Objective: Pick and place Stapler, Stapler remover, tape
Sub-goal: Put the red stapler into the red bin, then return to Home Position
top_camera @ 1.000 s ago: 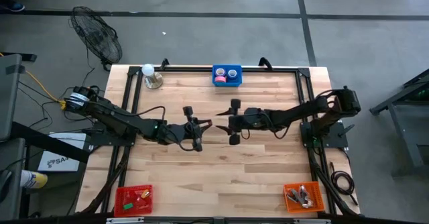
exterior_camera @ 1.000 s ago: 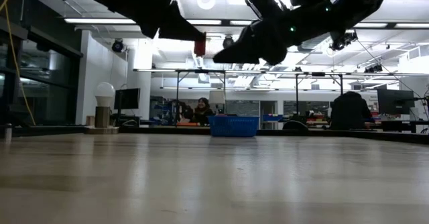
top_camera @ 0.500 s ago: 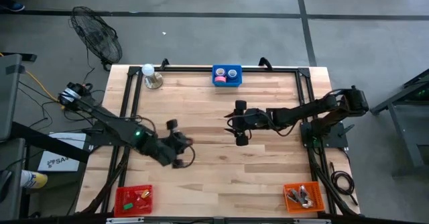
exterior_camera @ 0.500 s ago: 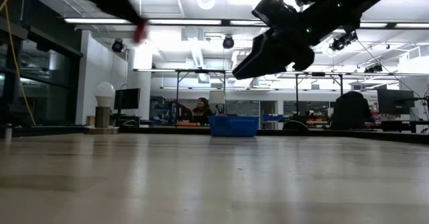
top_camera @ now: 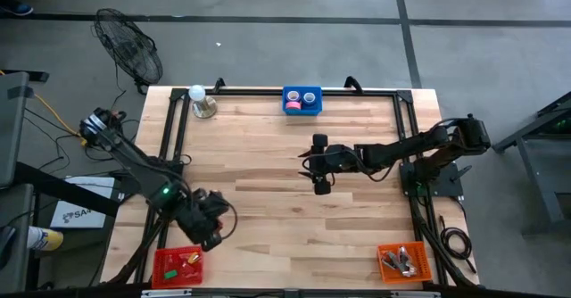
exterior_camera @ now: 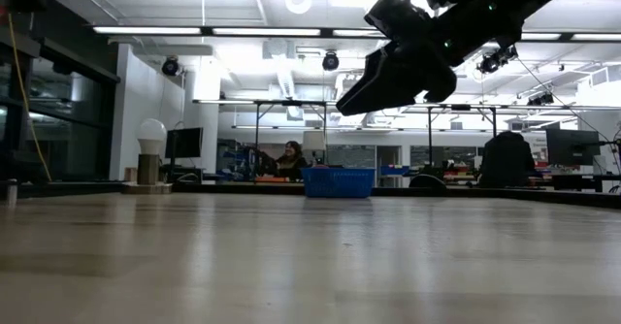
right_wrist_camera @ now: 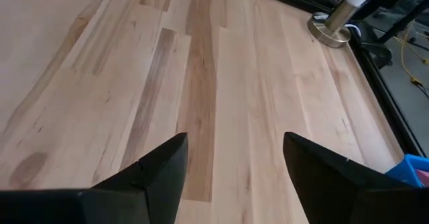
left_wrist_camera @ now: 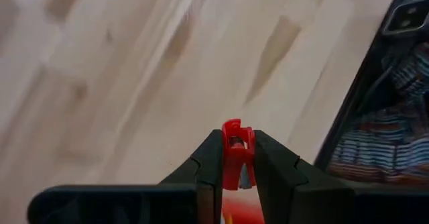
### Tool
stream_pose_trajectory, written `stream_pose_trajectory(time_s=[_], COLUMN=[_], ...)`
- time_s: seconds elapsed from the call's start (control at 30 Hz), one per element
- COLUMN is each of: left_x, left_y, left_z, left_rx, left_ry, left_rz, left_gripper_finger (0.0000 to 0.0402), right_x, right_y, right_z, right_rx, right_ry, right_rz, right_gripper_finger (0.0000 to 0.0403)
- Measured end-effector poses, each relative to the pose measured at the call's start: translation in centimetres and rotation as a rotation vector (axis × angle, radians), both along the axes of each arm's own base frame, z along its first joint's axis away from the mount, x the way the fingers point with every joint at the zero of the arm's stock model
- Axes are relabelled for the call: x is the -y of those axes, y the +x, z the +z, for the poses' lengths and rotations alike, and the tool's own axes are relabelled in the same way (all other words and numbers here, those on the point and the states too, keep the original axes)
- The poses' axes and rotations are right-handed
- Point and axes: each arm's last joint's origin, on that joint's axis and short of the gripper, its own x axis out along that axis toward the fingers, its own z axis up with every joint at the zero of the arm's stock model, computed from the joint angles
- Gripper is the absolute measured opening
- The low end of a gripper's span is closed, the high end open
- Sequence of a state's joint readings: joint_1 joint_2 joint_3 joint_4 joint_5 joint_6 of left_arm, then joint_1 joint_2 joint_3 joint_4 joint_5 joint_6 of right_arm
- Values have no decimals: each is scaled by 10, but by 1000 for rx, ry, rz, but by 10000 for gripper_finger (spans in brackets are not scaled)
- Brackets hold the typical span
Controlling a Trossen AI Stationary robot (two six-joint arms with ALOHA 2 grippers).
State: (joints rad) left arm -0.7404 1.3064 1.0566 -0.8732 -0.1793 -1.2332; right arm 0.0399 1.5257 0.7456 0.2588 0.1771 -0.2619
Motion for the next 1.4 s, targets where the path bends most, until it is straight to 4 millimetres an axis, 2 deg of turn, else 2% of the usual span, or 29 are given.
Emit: stream_pose_trajectory(time_s=[0.23, 0.43, 0.7, 0.83, 1.17, 1.4], left_x=[26, 58, 86, 88, 84, 84], left_y=[-31, -49, -63, -62, -63, -62], left_z=[-14, -27, -59, -68, -68, -65], left_rx=[-172, -295, -459, -496, -483, -466], left_ry=[-151, -260, -211, -176, -129, -149], left_rz=[171, 272, 366, 376, 373, 393], left_gripper_finger=[53, 53, 54, 69, 163, 178], right_x=[-1, -1, -2, -2, -1, -1], right_y=[0, 0, 0, 0, -1, -1], right_z=[0, 0, -1, -1, -2, -3], right_rx=[-1, -3, -3, -3, -26, -37], right_ry=[12, 15, 43, 42, 30, -35], right_rz=[22, 23, 37, 38, 38, 57], right_gripper_finger=[236, 236, 236, 236, 236, 236])
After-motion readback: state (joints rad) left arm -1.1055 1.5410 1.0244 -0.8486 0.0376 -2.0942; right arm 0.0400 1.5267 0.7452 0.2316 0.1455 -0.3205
